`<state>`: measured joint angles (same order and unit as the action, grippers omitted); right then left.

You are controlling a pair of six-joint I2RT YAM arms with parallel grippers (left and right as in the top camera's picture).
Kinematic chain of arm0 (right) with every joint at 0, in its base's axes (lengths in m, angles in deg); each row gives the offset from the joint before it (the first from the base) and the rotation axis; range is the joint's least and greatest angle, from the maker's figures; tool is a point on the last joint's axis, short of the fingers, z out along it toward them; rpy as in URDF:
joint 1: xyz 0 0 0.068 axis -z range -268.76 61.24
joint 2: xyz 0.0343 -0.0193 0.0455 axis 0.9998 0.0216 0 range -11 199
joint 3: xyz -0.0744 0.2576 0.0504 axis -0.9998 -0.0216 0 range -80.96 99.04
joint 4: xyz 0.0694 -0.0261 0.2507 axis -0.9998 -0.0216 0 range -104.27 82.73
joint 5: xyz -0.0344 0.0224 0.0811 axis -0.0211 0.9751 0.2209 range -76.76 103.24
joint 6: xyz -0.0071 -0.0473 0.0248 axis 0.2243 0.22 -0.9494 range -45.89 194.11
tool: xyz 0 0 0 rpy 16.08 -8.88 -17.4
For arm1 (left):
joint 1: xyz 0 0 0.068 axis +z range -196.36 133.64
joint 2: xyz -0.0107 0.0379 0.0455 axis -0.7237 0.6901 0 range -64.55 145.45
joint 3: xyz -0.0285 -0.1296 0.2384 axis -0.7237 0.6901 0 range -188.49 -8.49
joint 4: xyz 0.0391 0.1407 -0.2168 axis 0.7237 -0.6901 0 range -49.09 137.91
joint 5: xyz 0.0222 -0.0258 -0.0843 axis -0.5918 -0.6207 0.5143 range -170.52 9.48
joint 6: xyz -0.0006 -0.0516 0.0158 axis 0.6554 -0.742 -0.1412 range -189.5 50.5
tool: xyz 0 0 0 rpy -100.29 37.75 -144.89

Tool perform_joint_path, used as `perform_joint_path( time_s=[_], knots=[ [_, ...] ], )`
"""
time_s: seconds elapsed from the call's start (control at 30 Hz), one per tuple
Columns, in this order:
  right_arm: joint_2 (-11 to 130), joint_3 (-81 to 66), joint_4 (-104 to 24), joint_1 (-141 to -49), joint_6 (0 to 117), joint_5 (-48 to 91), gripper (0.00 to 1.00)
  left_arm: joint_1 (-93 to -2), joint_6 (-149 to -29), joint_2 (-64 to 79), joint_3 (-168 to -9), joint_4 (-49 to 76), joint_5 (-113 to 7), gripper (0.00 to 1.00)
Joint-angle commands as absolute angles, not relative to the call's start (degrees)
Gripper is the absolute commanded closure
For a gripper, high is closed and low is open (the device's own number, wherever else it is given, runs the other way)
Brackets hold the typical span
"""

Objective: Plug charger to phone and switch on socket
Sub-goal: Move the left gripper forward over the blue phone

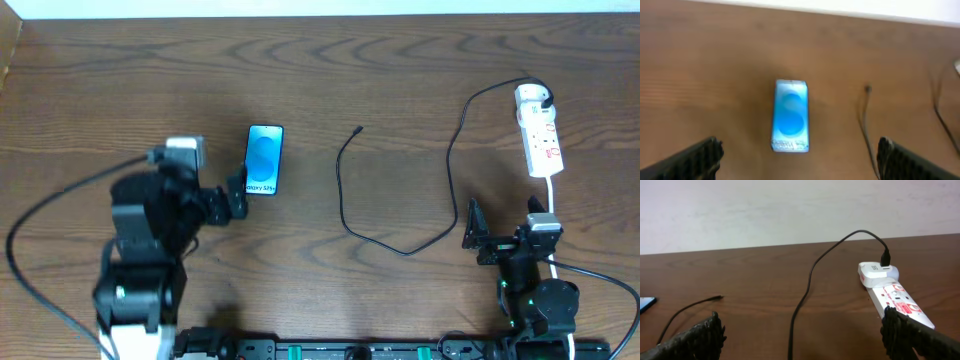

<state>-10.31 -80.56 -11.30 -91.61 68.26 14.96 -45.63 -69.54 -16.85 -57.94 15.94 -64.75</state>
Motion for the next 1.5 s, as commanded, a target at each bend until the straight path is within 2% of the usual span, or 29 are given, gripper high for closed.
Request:
perform_joint_path(
  time_s=[0.0, 0.33, 0.53, 0.8, 1.07, 1.47],
  knots=[
    [-10.7, -80.6, -11.5, -91.3, 67.7, 14.9, 0.01, -45.5, -70.2, -7.7, -67.5, 10.4, -58.6, 0.0],
    [-10.7, -80.6, -11.5, -91.3, 67.7, 14.9, 0.01, -46.9, -69.5, 22.6, -92.2, -8.6, -57.8, 0.0],
    [-10.7, -80.6, -11.5, -91.3, 67.7, 14.9, 0.01, -47.6, -69.3, 35.3, -93.1, -2.9, -59.4, 0.0],
    [-10.7, -80.6, -11.5, -91.3, 67.7, 14.9, 0.01, -48.3, -69.4, 46.0, -93.1, -2.5, -63.9, 0.0],
    [-10.7, -80.6, -11.5, -91.3, 67.7, 14.9, 0.01, -51.5, -69.3, 52.0, -93.0, 0.6, -70.4, 0.0],
    [-10.7, -80.6, -11.5, -91.3, 67.7, 14.9, 0.01, -52.3, -69.3, 56.2, -93.0, 4.6, -72.6, 0.0]
  ],
)
